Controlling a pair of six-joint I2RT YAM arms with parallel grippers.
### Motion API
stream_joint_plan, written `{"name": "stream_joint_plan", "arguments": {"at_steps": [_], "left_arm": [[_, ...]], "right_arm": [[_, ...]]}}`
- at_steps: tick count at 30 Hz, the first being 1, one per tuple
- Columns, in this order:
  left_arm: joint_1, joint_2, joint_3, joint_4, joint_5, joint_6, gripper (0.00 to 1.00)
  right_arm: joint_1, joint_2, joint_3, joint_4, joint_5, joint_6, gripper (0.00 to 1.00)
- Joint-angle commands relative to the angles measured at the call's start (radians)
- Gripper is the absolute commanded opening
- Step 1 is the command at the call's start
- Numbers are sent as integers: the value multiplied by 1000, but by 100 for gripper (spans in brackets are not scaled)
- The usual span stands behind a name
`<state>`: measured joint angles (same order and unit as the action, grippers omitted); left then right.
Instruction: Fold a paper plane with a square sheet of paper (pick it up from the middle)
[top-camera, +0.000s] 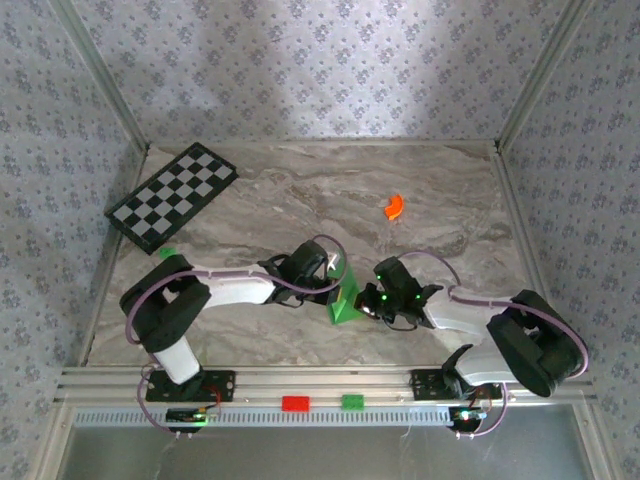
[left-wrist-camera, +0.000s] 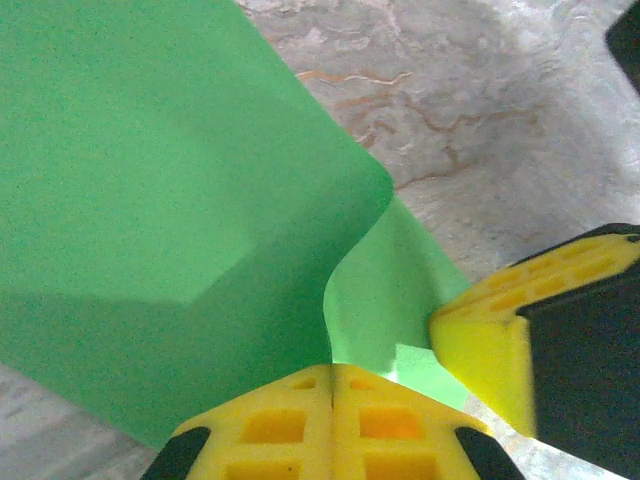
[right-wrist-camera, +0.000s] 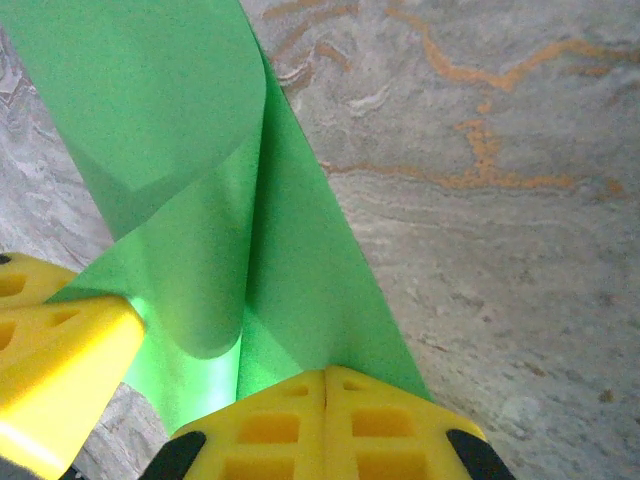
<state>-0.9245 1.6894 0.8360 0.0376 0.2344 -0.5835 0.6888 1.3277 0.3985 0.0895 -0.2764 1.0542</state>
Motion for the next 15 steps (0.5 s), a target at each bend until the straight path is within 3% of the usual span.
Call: {"name": "stream_joint_plan", "arguments": {"at_steps": [1, 15], "left_arm": [[6, 12, 33, -43, -41, 46, 1], [6, 35, 40, -54, -73, 85, 1]], "right_arm": [[10, 28, -4, -111, 35, -6, 0], [12, 19, 10, -138, 32, -13, 0]]}}
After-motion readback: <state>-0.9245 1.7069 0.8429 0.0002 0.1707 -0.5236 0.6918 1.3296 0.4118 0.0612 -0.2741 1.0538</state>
